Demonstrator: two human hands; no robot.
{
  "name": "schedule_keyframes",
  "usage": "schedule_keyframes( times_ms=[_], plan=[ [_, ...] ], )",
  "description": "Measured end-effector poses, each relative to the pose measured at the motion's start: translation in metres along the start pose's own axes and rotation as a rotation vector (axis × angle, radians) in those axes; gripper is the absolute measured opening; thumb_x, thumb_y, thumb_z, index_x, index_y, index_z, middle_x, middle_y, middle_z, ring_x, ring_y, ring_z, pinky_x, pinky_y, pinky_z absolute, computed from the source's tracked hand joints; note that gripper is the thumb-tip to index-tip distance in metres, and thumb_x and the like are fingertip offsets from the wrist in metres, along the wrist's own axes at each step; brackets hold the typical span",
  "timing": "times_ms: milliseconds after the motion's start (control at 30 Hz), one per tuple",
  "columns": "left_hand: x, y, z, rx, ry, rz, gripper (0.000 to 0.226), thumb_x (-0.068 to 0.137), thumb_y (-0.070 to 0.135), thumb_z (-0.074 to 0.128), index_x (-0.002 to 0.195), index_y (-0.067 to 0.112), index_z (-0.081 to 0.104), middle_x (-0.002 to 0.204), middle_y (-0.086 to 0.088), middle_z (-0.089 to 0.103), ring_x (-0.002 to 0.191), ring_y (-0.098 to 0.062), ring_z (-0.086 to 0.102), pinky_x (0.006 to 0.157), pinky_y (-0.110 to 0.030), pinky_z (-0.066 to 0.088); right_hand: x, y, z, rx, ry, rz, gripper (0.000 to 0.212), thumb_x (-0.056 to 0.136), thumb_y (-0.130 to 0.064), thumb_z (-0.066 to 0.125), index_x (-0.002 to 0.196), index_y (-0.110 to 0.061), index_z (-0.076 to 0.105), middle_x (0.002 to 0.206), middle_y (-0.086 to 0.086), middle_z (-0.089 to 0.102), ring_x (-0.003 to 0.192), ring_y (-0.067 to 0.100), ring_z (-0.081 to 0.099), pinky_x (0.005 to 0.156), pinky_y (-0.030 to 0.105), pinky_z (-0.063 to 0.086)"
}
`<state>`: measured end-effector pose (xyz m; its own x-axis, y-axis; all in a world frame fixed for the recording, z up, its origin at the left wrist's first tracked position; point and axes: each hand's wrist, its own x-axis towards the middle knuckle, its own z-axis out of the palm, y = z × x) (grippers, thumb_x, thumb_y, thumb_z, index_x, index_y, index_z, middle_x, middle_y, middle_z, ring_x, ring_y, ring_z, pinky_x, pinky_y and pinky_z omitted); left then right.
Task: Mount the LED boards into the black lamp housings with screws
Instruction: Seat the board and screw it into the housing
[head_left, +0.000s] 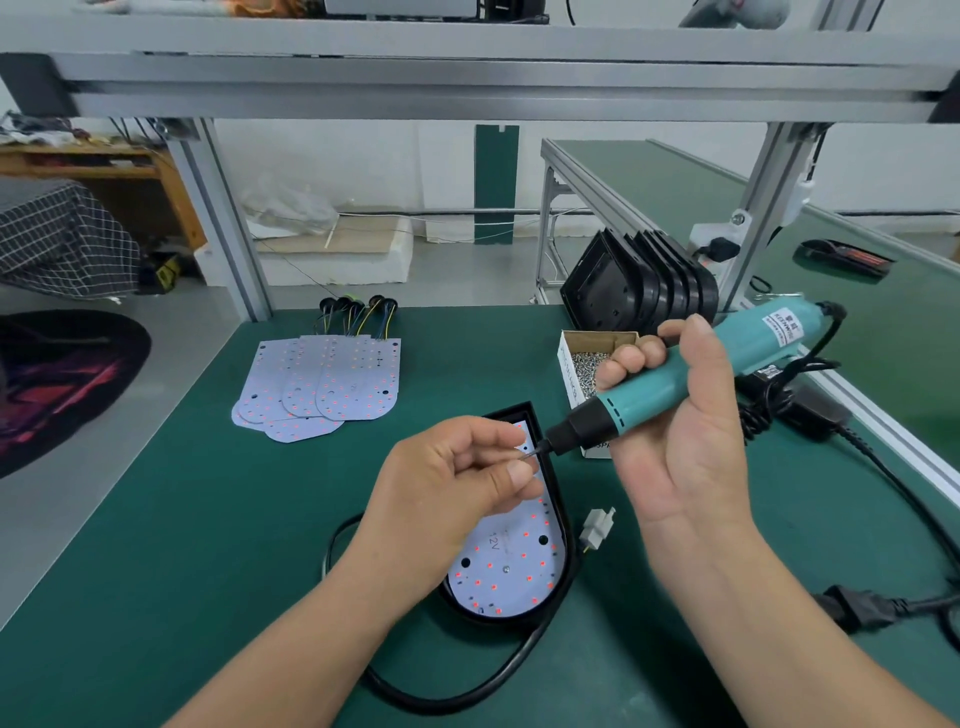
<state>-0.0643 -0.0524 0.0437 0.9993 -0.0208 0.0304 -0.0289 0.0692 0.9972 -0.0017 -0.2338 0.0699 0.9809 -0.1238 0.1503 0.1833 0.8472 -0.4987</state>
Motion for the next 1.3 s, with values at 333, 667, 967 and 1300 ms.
schedule_keyframes(
  times_ms=[333,667,967,1300],
  plan=[
    [0.026,-0.014,-0.03,0.925,0.18,0.19,0.05,0.093,0.051,0.071,0.14,0.038,0.063,0.129,0.017,0.056,0.129,-0.01,0.045,0.101,-0.017,0.035,0.015,-0.01,-0.008,-0.023,0.045,-0.092,0.014,0.101,-0.024,0.069,0.095,-0.014,0.061,0.08,0.001,0.056,0.073,0.016,0.058,0.073,0.032,0.054],
    [0.046,-0.013,-0.011,0.865,0.043,-0.035,0.046,0.083,0.046,0.078,0.126,0.046,0.062,0.112,0.01,0.052,0.107,-0.01,0.055,0.073,-0.016,0.039,0.026,-0.004,-0.019,-0.24,0.035,-0.141,0.013,0.101,-0.017,0.067,0.097,-0.013,0.055,0.076,0.003,0.052,0.067,0.018,0.054,0.067,0.031,0.051],
    [0.052,-0.016,-0.011,0.851,0.036,-0.035,0.04,0.083,0.043,0.079,0.121,0.043,0.064,0.108,0.01,0.05,0.102,-0.012,0.057,0.071,-0.026,0.047,0.029,0.007,-0.019,-0.402,-0.066,-0.138,0.012,0.097,-0.018,0.07,0.093,-0.019,0.058,0.073,0.004,0.049,0.063,0.022,0.053,0.062,0.033,0.051],
    [0.053,-0.016,-0.009,0.884,0.044,-0.025,0.043,0.084,0.044,0.078,0.124,0.041,0.064,0.108,0.006,0.049,0.109,-0.022,0.057,0.085,-0.039,0.056,0.029,0.01,-0.012,-0.573,-0.265,-0.201,0.009,0.097,-0.017,0.068,0.09,-0.021,0.063,0.076,0.004,0.052,0.064,0.025,0.052,0.068,0.036,0.048]
  ],
)
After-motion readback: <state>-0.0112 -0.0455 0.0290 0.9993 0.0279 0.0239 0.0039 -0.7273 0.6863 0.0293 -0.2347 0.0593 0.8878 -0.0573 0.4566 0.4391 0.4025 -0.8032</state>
